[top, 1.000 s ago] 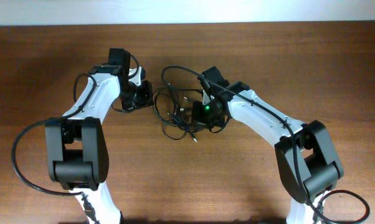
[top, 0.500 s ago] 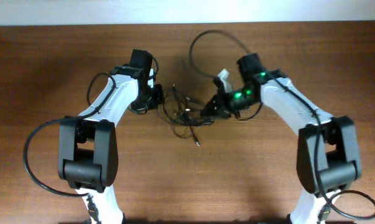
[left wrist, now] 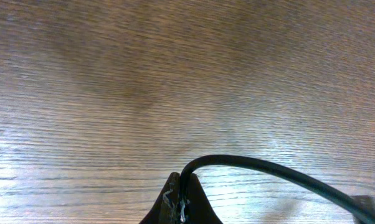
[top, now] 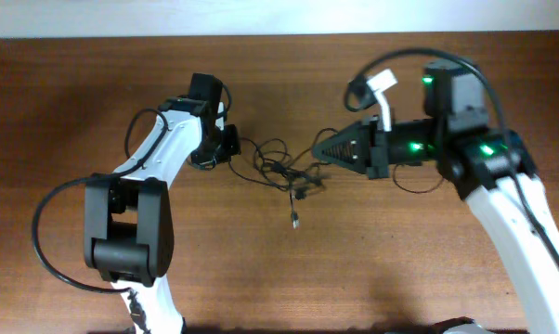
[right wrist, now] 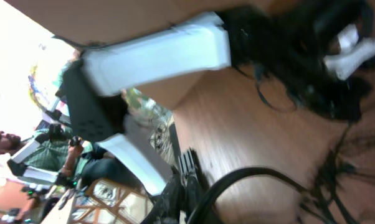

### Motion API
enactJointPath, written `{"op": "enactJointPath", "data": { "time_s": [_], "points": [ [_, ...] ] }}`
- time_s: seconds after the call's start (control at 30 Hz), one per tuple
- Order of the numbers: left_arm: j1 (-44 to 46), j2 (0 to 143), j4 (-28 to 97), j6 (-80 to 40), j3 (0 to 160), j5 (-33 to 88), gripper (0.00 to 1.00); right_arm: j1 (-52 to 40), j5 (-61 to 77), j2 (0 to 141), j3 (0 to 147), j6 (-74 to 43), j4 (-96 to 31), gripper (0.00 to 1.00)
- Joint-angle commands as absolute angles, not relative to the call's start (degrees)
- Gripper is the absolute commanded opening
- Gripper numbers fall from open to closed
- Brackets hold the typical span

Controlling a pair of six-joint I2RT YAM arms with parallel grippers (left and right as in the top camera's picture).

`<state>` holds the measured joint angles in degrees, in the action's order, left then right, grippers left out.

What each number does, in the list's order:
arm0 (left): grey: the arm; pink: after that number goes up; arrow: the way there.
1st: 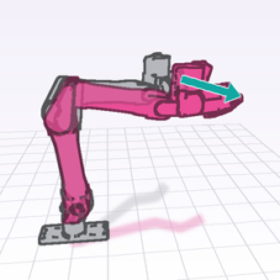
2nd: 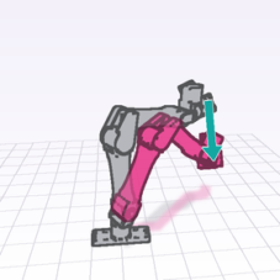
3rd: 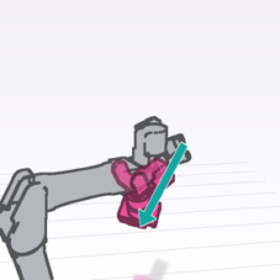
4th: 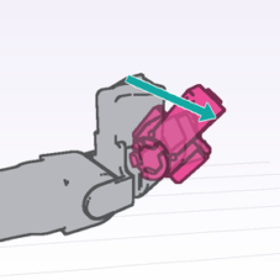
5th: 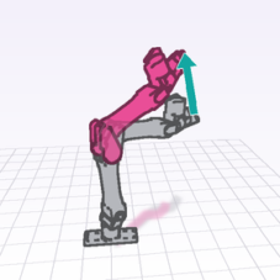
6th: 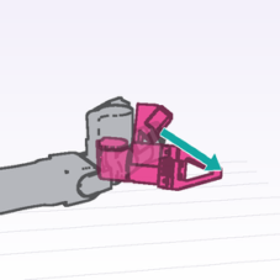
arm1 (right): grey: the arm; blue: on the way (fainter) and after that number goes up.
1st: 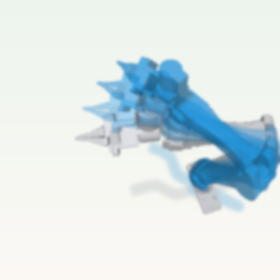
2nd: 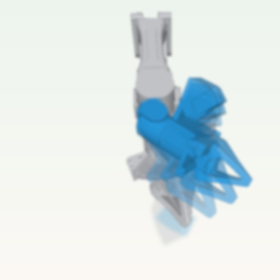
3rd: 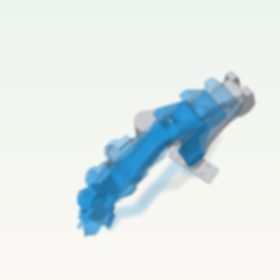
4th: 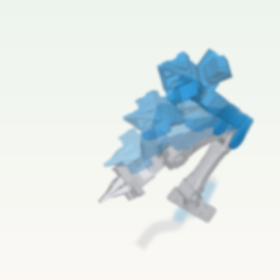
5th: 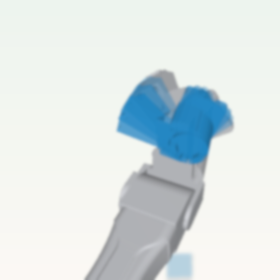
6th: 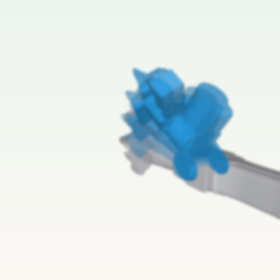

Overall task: Untangle cables
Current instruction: 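Pull the grasped strand far to the right with the right gripper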

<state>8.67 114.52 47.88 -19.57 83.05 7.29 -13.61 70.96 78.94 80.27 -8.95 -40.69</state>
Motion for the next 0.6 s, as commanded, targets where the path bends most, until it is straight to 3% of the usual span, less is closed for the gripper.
{"op": "enactJointPath", "data": {
  "time_s": [0.0, 0.13, 0.23, 0.43, 0.57],
  "points": [
    [7.5, 112.9, 48.3, -20.4, 83.3, 6.1, 0.0, -10.6, 71.3, 73.6, 80.5, -21.4, -32.5, 0.04],
    [5.0, 112.9, 49.4, -22.0, 83.2, 6.2, 0.0, -5.4, 71.3, 68.8, 80.5, -35.4, -15.0, 0.04],
    [4.2, 112.9, 49.8, -22.9, 83.2, 6.2, 0.0, -2.1, 71.3, 67.1, 80.5, -35.4, -14.3, 0.04],
    [4.2, 112.9, 50.0, -23.2, 83.2, 6.2, 0.01, 0.0, 70.4, 69.8, 80.5, -23.8, -32.5, 0.04],
    [4.7, 112.9, 49.8, -23.4, 83.2, 6.2, 0.02, 0.0, 55.7, 73.5, 80.4, -21.2, -48.7, 0.04]
  ]
}}
